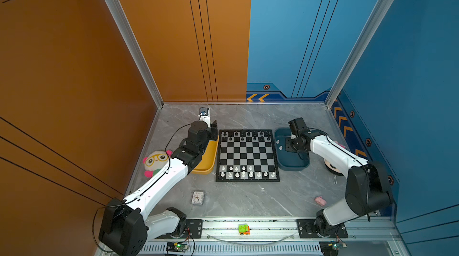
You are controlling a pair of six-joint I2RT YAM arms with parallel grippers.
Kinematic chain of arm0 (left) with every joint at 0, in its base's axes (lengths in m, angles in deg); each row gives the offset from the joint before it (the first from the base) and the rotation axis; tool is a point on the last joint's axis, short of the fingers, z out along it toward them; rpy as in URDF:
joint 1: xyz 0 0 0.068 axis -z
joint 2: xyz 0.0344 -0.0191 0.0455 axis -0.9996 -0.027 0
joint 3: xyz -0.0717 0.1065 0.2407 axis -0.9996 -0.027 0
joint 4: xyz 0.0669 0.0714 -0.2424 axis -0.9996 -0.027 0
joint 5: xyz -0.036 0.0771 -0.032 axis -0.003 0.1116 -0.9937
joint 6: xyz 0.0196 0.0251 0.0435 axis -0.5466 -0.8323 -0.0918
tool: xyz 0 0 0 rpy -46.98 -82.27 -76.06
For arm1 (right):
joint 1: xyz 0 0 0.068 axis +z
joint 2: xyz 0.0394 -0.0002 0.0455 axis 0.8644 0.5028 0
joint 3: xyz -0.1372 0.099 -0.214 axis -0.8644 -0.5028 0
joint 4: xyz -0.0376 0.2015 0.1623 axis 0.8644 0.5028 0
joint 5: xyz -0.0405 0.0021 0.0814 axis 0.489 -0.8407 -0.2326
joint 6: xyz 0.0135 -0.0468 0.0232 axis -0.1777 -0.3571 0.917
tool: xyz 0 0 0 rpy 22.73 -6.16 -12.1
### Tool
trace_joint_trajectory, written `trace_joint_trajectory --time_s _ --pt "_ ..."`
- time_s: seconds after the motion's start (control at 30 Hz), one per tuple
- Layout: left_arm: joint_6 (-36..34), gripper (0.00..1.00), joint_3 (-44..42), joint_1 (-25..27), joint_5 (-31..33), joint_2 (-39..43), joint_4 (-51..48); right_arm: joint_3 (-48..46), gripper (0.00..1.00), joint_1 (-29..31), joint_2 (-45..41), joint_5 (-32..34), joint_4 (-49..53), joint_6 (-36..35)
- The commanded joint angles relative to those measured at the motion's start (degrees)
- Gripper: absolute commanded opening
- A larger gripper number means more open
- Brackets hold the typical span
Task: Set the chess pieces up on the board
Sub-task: 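Lower the right gripper onto a white pawn in the teal tray and close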
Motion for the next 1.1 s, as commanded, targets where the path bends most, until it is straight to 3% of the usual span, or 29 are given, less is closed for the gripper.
trace_joint_trajectory --time_s 0.0,0.47,1.07 --pt "1.4 0.52 -1.03 -0.78 0.5 -0.18 5.03 2.88 0.3 0.01 3.39 -2.27 -2.5 -1.53" --pt "2.95 0.51 0.18 -0.8 -1.73 -1.96 5.27 7.47 0.33 0.27 13.34 -4.82 -4.29 -3.05" --pt "2.69 0.51 0.67 -0.8 -2.75 -3.16 5.26 9.66 0.29 0.27 16.56 -5.49 -4.03 -3.43"
